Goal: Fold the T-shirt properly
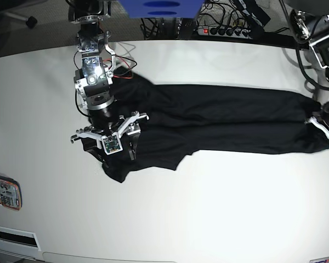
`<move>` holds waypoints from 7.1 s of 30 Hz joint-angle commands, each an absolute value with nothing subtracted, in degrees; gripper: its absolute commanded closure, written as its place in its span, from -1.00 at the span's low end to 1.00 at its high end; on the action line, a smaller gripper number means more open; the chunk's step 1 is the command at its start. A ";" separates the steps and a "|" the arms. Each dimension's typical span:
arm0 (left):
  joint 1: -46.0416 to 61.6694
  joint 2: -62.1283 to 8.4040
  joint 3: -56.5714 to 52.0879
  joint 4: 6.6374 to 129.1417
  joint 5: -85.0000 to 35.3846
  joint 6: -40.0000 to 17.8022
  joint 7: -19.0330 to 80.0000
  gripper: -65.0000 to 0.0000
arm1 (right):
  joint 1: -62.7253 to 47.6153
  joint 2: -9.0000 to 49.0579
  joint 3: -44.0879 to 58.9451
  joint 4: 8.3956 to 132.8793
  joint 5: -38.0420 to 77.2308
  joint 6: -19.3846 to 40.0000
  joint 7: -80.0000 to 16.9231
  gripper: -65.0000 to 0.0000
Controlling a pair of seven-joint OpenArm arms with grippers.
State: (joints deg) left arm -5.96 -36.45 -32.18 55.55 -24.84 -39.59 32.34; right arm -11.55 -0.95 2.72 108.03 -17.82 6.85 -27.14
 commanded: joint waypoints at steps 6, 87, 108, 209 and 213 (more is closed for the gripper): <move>-9.27 -39.60 -32.57 57.01 -23.52 -40.00 31.16 1.00 | -10.95 -1.10 2.68 109.32 -17.54 6.64 -25.45 -0.16; 10.95 -14.46 -45.23 106.86 -20.26 -40.00 48.92 -1.00 | -5.14 -2.07 10.95 88.48 17.10 6.64 -40.48 -0.26; 11.21 -14.29 -45.14 102.73 -14.90 -40.00 41.89 -1.00 | -6.11 0.66 24.04 88.92 16.75 6.55 -41.01 -0.28; 6.99 -8.13 -8.40 79.43 -8.04 -40.00 23.69 -1.00 | 10.51 12.18 5.58 99.56 18.33 6.55 -79.43 1.00; 6.99 -8.13 -8.04 79.43 -8.04 -40.00 23.69 -1.00 | 10.51 6.90 5.49 103.78 18.24 6.55 -80.00 1.00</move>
